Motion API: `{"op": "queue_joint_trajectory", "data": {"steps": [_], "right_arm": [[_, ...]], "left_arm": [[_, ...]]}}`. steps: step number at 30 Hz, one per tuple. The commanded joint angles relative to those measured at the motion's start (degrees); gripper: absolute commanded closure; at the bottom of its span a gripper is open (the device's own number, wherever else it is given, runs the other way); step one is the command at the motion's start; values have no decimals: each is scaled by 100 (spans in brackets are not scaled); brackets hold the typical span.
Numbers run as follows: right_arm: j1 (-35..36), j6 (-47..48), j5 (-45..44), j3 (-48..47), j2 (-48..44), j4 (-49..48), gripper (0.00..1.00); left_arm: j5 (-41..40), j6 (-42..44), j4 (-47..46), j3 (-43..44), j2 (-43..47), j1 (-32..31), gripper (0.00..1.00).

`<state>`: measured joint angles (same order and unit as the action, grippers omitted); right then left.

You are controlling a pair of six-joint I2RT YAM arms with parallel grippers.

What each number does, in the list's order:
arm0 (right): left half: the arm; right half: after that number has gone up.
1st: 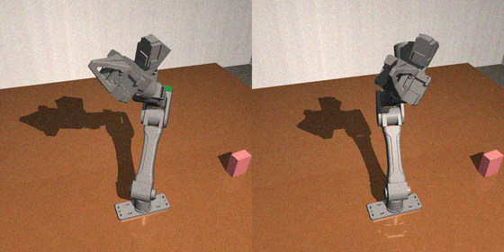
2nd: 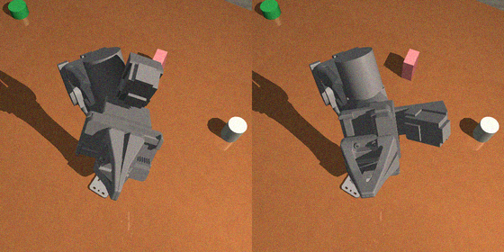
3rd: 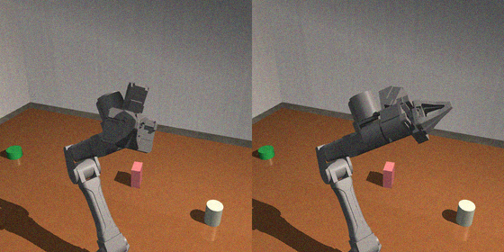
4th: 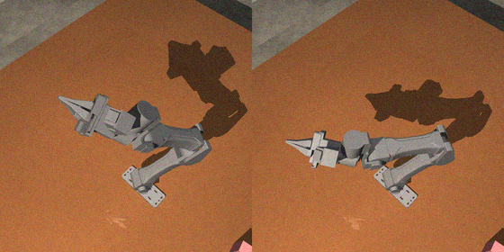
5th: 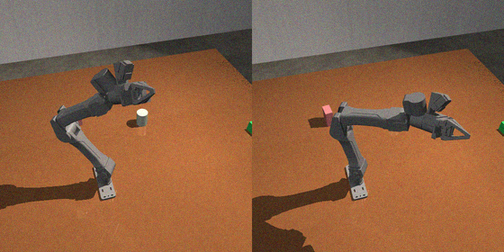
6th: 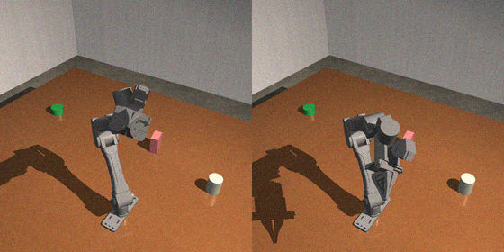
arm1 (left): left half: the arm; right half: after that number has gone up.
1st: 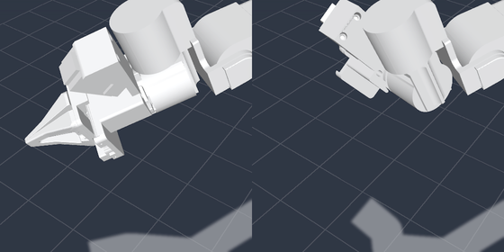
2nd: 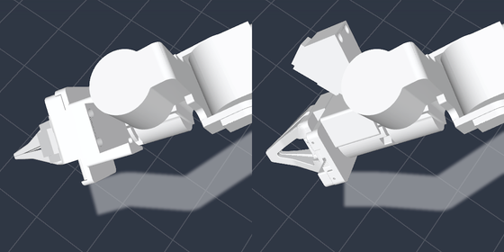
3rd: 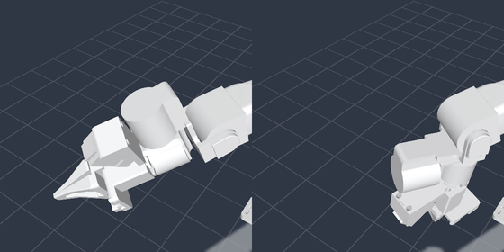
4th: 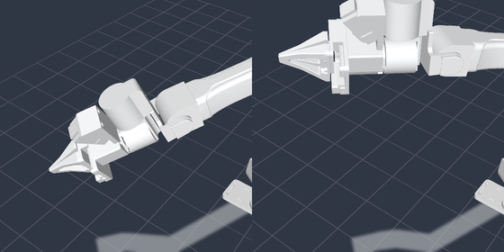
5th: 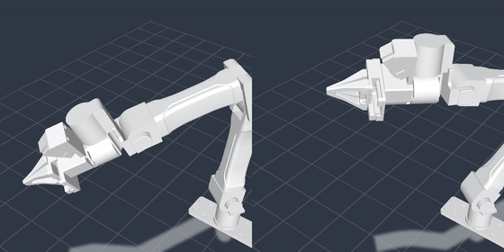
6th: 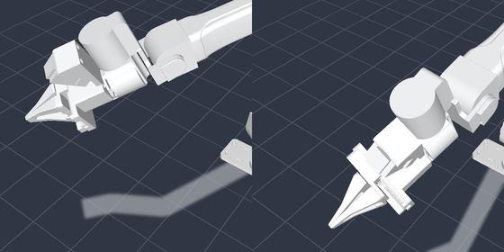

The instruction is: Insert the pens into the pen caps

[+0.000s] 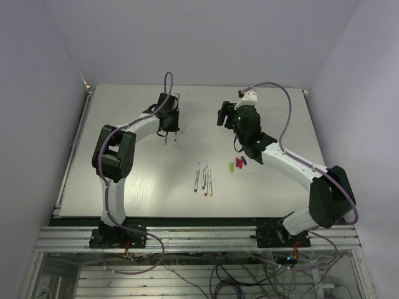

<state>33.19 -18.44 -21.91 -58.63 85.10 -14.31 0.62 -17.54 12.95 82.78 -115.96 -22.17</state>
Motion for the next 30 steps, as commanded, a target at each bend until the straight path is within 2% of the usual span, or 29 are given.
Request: {"op": "queue_joint_trajectory", "data": {"steps": [1,10,17,24,30], "right_arm": [[3,-236,-126,94,-192,176,34],[1,-387,-85,216,-247,257,34],[3,-419,-66,262,-248,298,34],[2,-512,11,306,-208,279,34],[4,-512,4,361,-247,262,34]], "left_arm": [[-306,52,504,435,-254,3,93],[-214,-186,447,442,-518,20,93],[-266,-434,372,238,-567,20,86],[-319,-562,309,162,-579,20,72],[-264,-631,234,146,-559,20,66]]}}
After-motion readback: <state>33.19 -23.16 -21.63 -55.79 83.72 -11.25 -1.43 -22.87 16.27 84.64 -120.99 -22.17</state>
